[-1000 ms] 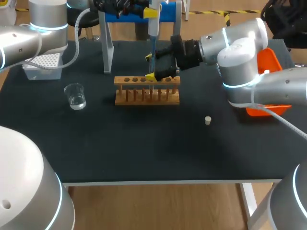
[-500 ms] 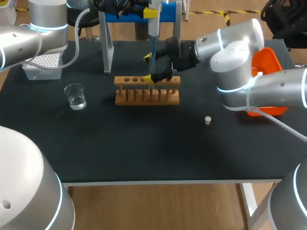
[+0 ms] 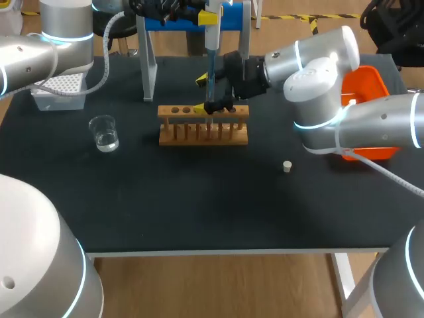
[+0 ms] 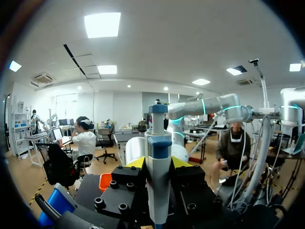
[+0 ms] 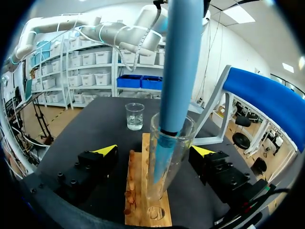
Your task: Invert the test tube, pick up the pipette, mount the tip to pipette, aspirate from beaker and dispense into the tube, eject the tip, return the pipette, and cap with the stopper.
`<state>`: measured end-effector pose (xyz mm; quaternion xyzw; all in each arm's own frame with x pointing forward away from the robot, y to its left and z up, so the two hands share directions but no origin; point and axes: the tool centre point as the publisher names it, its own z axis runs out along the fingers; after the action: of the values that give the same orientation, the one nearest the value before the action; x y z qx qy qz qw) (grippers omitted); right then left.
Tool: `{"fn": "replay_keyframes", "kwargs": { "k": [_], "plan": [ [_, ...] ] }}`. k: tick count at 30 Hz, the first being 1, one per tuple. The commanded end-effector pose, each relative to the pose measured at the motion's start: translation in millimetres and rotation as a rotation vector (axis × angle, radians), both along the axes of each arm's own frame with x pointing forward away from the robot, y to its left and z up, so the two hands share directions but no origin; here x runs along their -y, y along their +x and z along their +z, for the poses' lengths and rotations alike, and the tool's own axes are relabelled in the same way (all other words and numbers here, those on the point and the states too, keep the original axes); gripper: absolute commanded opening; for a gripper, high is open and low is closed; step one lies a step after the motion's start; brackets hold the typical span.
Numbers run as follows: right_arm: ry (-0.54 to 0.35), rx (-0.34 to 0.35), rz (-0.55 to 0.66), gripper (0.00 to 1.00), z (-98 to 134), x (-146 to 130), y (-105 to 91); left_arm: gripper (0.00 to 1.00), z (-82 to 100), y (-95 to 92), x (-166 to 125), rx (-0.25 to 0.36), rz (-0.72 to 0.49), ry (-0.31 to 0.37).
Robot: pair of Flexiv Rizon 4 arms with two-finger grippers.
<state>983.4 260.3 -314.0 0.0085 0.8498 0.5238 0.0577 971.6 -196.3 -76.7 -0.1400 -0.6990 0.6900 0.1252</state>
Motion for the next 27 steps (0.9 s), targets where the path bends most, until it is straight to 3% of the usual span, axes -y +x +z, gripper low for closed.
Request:
{"fn": "replay_keyframes", "kwargs": {
  "k": [1,27],
  "plan": [
    [-0.002,-0.002,0.001,1.00,-1.6,-3.4,3.1,0.00,0.5,2.2,-0.7,0.000,-0.007,0.001],
    [-0.007,-0.012,-0.009,1.00,-2.7,-3.8,3.4,0.00,1.1,1.8,-0.9,0.001,-0.006,0.002]
  ]
}}
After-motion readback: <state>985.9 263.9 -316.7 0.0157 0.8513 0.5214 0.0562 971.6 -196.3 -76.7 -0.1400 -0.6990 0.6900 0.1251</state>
